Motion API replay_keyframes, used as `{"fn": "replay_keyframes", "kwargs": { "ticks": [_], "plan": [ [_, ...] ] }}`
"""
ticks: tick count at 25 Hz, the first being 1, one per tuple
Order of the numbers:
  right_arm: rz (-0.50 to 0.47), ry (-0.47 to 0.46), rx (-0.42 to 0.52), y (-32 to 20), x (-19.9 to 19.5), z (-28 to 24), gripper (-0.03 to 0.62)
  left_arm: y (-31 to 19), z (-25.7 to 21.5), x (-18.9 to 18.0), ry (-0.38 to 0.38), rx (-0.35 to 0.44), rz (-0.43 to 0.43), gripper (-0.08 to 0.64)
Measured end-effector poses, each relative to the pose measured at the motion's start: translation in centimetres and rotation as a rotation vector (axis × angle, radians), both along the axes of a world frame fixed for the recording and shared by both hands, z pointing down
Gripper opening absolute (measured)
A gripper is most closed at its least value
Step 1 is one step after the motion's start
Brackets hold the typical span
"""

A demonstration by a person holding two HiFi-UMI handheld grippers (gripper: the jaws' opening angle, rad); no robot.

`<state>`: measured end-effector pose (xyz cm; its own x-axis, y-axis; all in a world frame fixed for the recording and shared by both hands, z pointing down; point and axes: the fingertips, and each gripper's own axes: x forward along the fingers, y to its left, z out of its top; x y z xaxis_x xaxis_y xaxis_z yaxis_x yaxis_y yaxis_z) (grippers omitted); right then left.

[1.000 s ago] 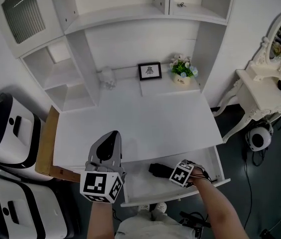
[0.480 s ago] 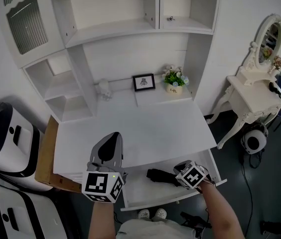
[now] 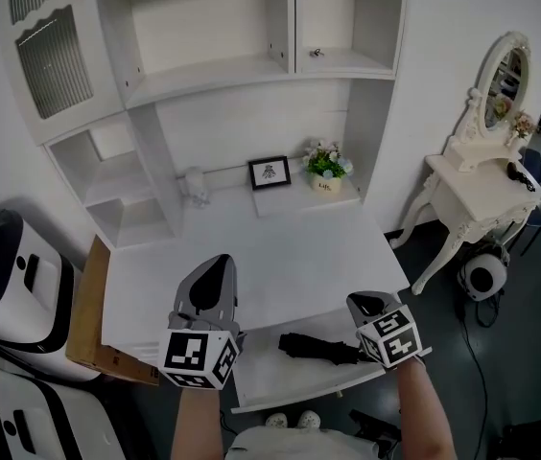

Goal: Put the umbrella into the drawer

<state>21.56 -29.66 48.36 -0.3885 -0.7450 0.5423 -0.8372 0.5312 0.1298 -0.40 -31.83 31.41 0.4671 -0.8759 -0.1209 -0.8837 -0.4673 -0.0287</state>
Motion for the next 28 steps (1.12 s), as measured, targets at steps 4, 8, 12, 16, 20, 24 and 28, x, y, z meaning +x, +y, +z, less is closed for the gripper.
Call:
{"fn": "replay_keyframes", "kwargs": {
  "ticks": [4, 8, 12, 16, 20, 24, 28],
  "plan": [
    [0.076, -0.072, 0.145, -0.4, 1.4, -5.3, 0.006, -0.2, -0.6, 0.3, 0.006, 0.018, 0.005, 0.009],
    [0.142, -0.108, 0.271, -0.2, 3.0, -10.1, 0.008, -0.5, -1.4, 0.6, 0.007, 0.036, 0.009, 0.008],
    [0.221, -0.104, 0.392, 0.5, 5.2, -14.1, 0.006, -0.7, -2.3, 0.8, 0.011, 0.059, 0.01, 0.009],
    [0.291, -0.076, 0.503, 1.5, 6.4, -17.7, 0.006, -0.9, -2.9, 0.9, 0.001, 0.078, 0.006, 0.009],
    [0.352, -0.051, 0.615, 2.4, 7.0, -21.1, 0.006, -0.7, -3.9, 1.2, -0.022, 0.111, 0.002, 0.009],
    [0.363, -0.063, 0.701, 3.4, 7.0, -23.4, 0.006, -0.4, -4.7, 1.5, -0.036, 0.141, 0.005, 0.009],
    [0.34, -0.091, 0.708, 3.8, 6.4, -23.9, 0.006, 0.1, -5.6, 1.4, -0.045, 0.177, 0.0, 0.009]
  ]
}}
